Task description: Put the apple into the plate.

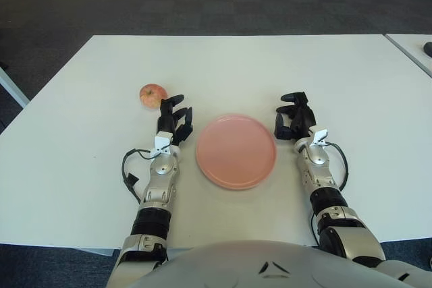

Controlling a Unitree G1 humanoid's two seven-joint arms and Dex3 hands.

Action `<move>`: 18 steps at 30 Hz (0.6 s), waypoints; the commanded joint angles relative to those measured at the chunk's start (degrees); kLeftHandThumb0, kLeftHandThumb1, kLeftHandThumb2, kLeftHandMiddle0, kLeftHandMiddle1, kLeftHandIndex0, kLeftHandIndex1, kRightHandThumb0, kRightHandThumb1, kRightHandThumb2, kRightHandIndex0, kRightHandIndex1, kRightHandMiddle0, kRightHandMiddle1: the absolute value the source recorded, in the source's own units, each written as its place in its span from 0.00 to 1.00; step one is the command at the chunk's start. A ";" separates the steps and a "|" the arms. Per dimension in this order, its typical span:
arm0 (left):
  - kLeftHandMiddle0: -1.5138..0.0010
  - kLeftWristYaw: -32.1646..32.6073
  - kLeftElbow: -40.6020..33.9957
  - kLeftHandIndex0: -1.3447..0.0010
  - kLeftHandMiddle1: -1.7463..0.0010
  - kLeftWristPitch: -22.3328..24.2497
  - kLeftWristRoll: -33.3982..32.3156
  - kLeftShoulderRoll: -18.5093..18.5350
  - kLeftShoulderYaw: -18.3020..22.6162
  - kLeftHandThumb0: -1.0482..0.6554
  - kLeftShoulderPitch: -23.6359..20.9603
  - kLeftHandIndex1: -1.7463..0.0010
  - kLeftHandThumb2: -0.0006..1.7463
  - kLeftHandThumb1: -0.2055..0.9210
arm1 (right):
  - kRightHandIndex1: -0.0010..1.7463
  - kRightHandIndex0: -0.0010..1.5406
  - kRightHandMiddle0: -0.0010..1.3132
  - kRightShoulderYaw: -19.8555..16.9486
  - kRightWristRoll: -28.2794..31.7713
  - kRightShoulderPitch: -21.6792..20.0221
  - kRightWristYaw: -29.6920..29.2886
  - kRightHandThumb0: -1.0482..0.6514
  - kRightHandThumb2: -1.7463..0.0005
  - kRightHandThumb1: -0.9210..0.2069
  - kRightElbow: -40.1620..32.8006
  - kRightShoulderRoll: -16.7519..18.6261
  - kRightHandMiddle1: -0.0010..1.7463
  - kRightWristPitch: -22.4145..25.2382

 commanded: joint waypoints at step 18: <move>0.80 -0.48 -0.63 0.92 0.53 -0.53 0.28 0.69 -0.01 0.18 0.41 0.30 0.29 1.00 | 1.00 0.48 0.71 -0.16 0.62 0.26 1.20 0.93 0.14 0.67 1.17 0.38 1.00 -0.31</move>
